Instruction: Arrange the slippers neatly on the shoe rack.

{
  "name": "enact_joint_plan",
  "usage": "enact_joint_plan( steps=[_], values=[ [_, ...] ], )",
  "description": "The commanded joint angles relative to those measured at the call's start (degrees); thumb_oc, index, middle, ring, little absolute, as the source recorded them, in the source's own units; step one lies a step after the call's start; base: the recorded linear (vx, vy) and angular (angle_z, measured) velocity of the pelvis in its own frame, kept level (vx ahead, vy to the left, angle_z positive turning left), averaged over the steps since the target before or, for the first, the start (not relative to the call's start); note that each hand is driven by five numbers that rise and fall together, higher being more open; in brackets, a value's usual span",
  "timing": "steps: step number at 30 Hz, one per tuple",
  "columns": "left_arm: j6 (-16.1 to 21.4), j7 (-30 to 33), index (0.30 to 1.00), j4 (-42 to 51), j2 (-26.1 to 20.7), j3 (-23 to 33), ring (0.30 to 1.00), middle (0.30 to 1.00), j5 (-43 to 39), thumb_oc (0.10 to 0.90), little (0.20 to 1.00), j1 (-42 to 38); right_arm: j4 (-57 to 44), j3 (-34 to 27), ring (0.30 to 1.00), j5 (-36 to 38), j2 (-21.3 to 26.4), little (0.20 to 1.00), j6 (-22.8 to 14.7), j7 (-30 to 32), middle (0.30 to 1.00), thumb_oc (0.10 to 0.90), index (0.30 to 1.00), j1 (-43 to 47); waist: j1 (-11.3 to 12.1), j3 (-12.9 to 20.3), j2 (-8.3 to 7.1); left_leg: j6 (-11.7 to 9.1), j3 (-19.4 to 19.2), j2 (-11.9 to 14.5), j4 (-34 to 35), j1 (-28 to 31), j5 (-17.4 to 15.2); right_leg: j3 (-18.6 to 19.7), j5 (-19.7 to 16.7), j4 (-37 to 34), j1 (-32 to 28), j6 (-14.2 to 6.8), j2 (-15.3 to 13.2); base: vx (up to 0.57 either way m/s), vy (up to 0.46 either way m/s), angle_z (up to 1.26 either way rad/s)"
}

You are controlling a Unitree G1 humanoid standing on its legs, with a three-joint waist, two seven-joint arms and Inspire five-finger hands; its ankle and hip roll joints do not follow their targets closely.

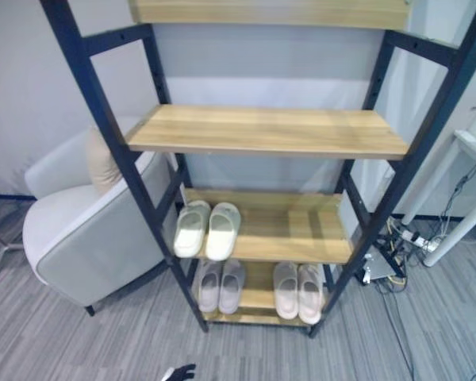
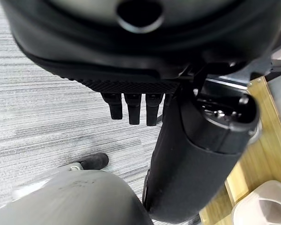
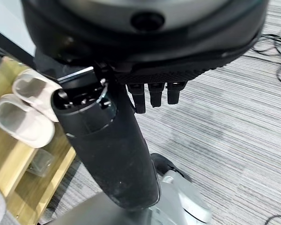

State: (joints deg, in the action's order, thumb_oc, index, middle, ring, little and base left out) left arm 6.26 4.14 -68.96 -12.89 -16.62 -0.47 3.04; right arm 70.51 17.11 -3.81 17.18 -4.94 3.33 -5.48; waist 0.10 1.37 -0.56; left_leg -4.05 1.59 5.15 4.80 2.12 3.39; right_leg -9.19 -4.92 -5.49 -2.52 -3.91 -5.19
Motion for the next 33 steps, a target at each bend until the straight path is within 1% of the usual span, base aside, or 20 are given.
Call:
enact_joint_plan(
  steps=[1,8,10,13,14,16,17,18,20,21,22,23,25,27,28,29,30,31,32,33],
  values=[
    [0.4,-0.7,0.900,-3.4,1.8,-1.3,0.900,0.900,3.7,0.800,0.900,-3.0,2.1,-1.5,0.900,1.3,0.6,0.900,-0.9,1.8,0.900,0.800,0.900,3.9,0.2,-1.7,-0.70,-0.7,-1.1,-0.5,0.2,-0.4,-2.0,-0.5,5.5,1.4,-0.6,-1.6,0.5,0.00,0.000,0.00],
    [0.0,-0.5,0.900,-3.5,1.5,-1.5,0.900,0.900,3.9,0.800,0.900,-3.8,3.1,-1.9,0.900,1.2,0.6,0.900,-0.4,2.0,0.900,0.800,0.900,4.1,-0.3,-2.6,-0.51,-0.9,-0.2,0.0,0.0,-0.6,-1.2,-0.5,7.0,4.1,0.1,-0.6,1.3,-0.03,-0.025,0.02],
    [0.2,-0.1,0.900,-2.8,0.8,-2.1,0.900,0.900,3.7,0.800,0.900,-5.1,2.3,-1.2,0.900,1.5,0.5,0.900,-0.3,2.2,0.900,0.800,0.900,4.7,-0.5,-4.1,-0.42,-1.1,0.8,0.2,-0.8,-2.8,0.0,0.6,7.8,5.4,1.8,0.4,2.1,-0.16,-0.052,0.06],
    [0.2,0.2,0.900,-2.2,0.7,-2.3,0.900,0.900,3.6,0.800,0.900,-5.5,2.0,-0.8,0.900,1.2,0.5,0.900,-0.3,2.5,0.900,0.800,0.900,4.9,-0.3,-4.5,-0.40,-1.2,1.3,0.3,-1.1,-4.2,0.7,0.7,8.1,5.2,2.2,0.7,2.6,-0.13,-0.035,0.28],
    [0.3,0.6,0.900,-2.1,1.0,-2.8,0.900,0.900,3.6,0.800,0.900,-6.1,2.0,-0.6,0.900,1.1,0.5,0.900,-0.4,2.9,0.900,0.800,0.900,5.2,-0.2,-5.2,-0.67,-1.4,2.0,0.0,-3.8,-6.1,0.8,0.3,8.1,5.5,2.2,1.0,2.5,-0.16,-0.025,0.26],
    [0.2,0.6,0.900,-2.1,1.2,-2.9,0.900,0.900,3.5,0.800,0.900,-6.5,2.0,-0.4,0.900,0.9,0.6,0.900,-0.3,3.0,0.900,0.800,0.900,5.5,-0.2,-5.8,-1.00,-1.4,2.5,-0.4,-6.2,-7.0,-0.1,0.4,7.8,5.9,2.7,1.1,2.2,-0.17,-0.014,0.24],
    [0.2,0.8,0.900,-3.0,1.8,-2.8,0.900,0.900,3.6,0.800,0.900,-6.9,2.1,0.0,0.900,0.4,0.7,0.900,-0.3,3.4,0.900,0.800,0.900,6.1,-0.4,-6.4,-2.50,-1.1,3.5,-2.3,-11.3,-7.1,-4.1,0.5,6.5,6.6,4.1,1.2,0.9,-0.14,-0.001,0.22],
    [0.2,0.8,0.900,-3.0,1.8,-2.7,0.900,0.900,3.6,0.800,0.900,-6.9,2.2,0.0,0.900,0.4,0.6,0.900,-0.4,3.5,0.900,0.800,0.900,6.1,-0.4,-6.4,-2.46,-1.1,3.5,-2.3,-11.6,-7.2,-4.3,0.5,6.6,6.7,4.1,1.2,0.9,-0.18,0.014,0.15],
    [0.1,0.8,0.900,-3.7,2.3,-2.5,0.900,0.900,3.6,0.800,0.900,-6.8,2.5,0.0,0.900,0.2,0.6,0.900,-0.2,3.4,0.900,0.800,0.900,6.5,-0.8,-6.3,-3.65,-0.8,4.1,-3.5,-15.4,-6.0,-8.0,0.8,5.3,6.7,4.8,1.0,-0.2,-0.11,0.059,0.04],
    [0.1,0.8,0.900,-4.0,2.4,-2.2,0.900,0.900,3.5,0.800,0.900,-6.8,2.5,0.0,0.900,0.1,0.5,0.900,-0.2,3.4,0.900,0.800,0.900,6.6,-0.9,-6.2,-3.72,-0.6,4.6,-3.7,-16.2,-5.4,-9.1,1.0,5.1,6.7,5.0,1.0,-0.3,-0.09,0.125,-0.02],
    [0.2,0.8,0.900,-4.1,2.7,-2.0,0.900,0.900,3.4,0.800,0.900,-6.6,3.0,0.0,0.900,-0.1,0.4,0.900,0.0,3.1,0.900,0.800,0.900,6.4,-1.3,-5.6,-3.39,-0.3,5.6,-3.9,-15.6,-3.5,-10.7,1.6,4.6,6.6,5.5,0.6,0.0,-0.03,0.094,-0.04],
    [0.2,0.8,0.900,-4.1,2.7,-2.0,0.900,0.900,3.4,0.800,0.900,-6.6,3.0,0.0,0.900,-0.1,0.4,0.900,0.0,3.1,0.900,0.800,0.900,6.4,-1.3,-5.6,-3.39,-0.3,5.6,-3.9,-15.6,-3.4,-10.7,1.6,4.6,6.6,5.4,0.6,0.0,-0.03,0.153,-0.19],
    [0.3,0.6,0.900,-4.2,3.0,-2.0,0.900,0.900,3.5,0.800,0.900,-6.8,3.8,0.0,0.900,-1.5,0.4,0.900,0.6,2.7,0.900,0.800,0.900,6.6,-1.7,-4.8,-2.81,0.6,5.2,-4.5,-11.1,-0.7,-11.6,2.2,3.0,7.0,6.9,-0.7,-0.4,-0.02,0.123,-0.20],
    [0.4,0.7,0.900,-4.2,3.1,-2.3,0.900,0.900,3.5,0.800,0.900,-7.1,4.0,0.0,0.900,-1.7,0.5,0.900,0.6,3.1,0.900,0.800,0.900,7.0,-1.6,-5.0,-2.81,0.8,5.4,-5.0,-10.7,-0.6,-11.5,2.4,2.4,7.3,7.7,-1.0,-0.8,-0.06,0.123,-0.21],
    [0.5,0.7,0.900,-4.2,3.0,-2.5,0.900,0.900,3.5,0.800,0.900,-7.3,3.8,-0.1,0.900,-1.6,0.3,0.900,0.8,3.1,0.900,0.800,0.900,7.4,-1.5,-5.2,-2.98,1.7,5.4,-6.1,-9.4,-0.3,-11.4,2.4,1.2,7.7,9.0,-1.9,-1.6,-0.09,0.151,-0.27],
    [0.5,0.7,0.900,-4.2,3.0,-2.5,0.900,0.900,3.5,0.800,0.900,-7.3,3.8,-0.1,0.900,-1.6,0.3,0.900,0.8,3.1,0.900,0.800,0.900,7.4,-1.4,-5.2,-2.98,1.7,5.4,-6.1,-9.4,-0.3,-11.4,2.4,1.2,7.7,9.0,-1.9,-1.6,-0.08,0.136,-0.25],
    [0.6,0.6,0.900,-4.4,2.9,-2.3,0.900,0.900,3.5,0.800,0.900,-7.1,3.6,-0.2,0.900,-1.4,0.0,0.900,0.9,3.0,0.900,0.800,0.900,7.7,-1.3,-5.4,-3.12,2.2,5.0,-6.6,-8.3,0.1,-11.2,2.7,0.6,8.1,9.7,-2.4,-1.9,-0.13,0.123,-0.23],
    [0.5,0.6,0.900,-4.9,2.6,-1.5,0.900,0.900,2.7,0.800,0.900,-7.4,3.7,-1.0,0.900,-0.9,-0.2,0.900,1.2,3.4,0.900,0.800,0.900,9.1,-1.3,-6.3,-3.21,2.9,4.9,-7.1,-7.0,0.2,-10.4,3.4,-0.7,10.0,12.0,-3.7,-2.6,-0.13,0.123,-0.27],
    [0.5,0.6,0.900,-5.0,2.5,-1.5,0.900,0.900,2.7,0.800,0.900,-7.5,3.7,-1.0,0.900,-0.9,-0.2,0.900,1.2,3.4,0.900,0.800,0.900,9.1,-1.3,-6.3,-3.24,2.9,4.9,-7.2,-7.0,0.2,-10.3,3.4,-0.6,10.0,12.1,-3.7,-2.7,-0.23,0.139,-0.37],
    [0.5,0.6,0.900,-5.0,1.8,-1.3,0.900,0.900,2.6,0.800,0.900,-8.0,3.7,-1.4,0.900,-0.1,-0.4,0.900,1.3,3.6,0.900,0.800,0.900,9.8,-1.5,-7.0,-3.16,3.7,4.9,-7.4,-6.7,-1.0,-9.1,5.7,0.1,11.9,13.2,-4.4,-1.9,-0.13,0.052,-0.25]
  ],
)
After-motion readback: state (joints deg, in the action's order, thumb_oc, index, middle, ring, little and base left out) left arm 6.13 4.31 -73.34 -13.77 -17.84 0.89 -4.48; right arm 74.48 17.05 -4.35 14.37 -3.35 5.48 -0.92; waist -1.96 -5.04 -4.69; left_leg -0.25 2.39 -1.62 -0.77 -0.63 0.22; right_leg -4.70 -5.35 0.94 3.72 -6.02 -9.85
